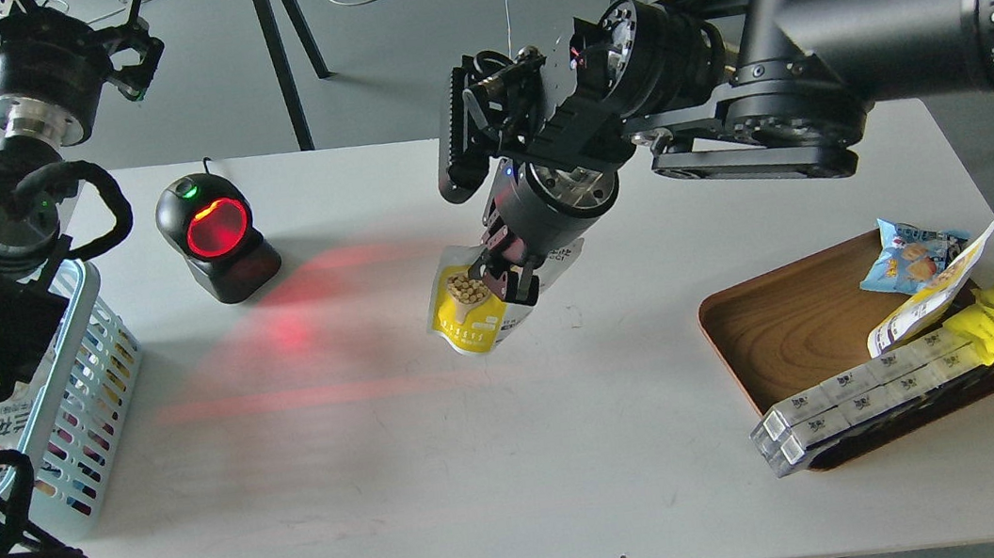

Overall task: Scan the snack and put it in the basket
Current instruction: 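Lower the pouch onto the table in front of the scanner and release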

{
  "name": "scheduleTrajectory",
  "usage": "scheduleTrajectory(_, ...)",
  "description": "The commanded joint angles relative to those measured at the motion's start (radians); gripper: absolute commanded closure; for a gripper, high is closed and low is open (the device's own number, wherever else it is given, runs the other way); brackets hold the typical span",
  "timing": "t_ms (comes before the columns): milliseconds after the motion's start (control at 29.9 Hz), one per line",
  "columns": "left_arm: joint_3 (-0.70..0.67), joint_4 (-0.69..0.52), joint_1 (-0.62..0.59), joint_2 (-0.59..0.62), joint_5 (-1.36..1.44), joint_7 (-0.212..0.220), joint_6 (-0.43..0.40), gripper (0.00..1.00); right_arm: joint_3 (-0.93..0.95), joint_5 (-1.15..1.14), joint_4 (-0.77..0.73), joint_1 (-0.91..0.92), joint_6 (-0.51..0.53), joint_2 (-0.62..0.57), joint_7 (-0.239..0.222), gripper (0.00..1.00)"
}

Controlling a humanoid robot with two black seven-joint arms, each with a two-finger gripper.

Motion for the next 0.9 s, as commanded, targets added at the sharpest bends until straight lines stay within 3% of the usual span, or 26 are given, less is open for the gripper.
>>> scheduleTrajectory(0,0.000,0.000,0.000,0.001,0.000,0.000,0.000,0.00,-0.008,-0.009,0.000,-0.007,0.001,0.000,0.000,0.99)
scheduleTrajectory(702,0.003,0.000,0.003,-0.001,0.000,0.000,0.000,0.00,-0.014,-0.025,0.005,-0.024,-0.001,0.000,0.000,0.94)
scheduleTrajectory(870,0.003,0.000,0.003,0.004,0.002,0.000,0.000,0.00,0.030,-0.005,0.020,0.014,-0.003,0.000,0.000,0.75)
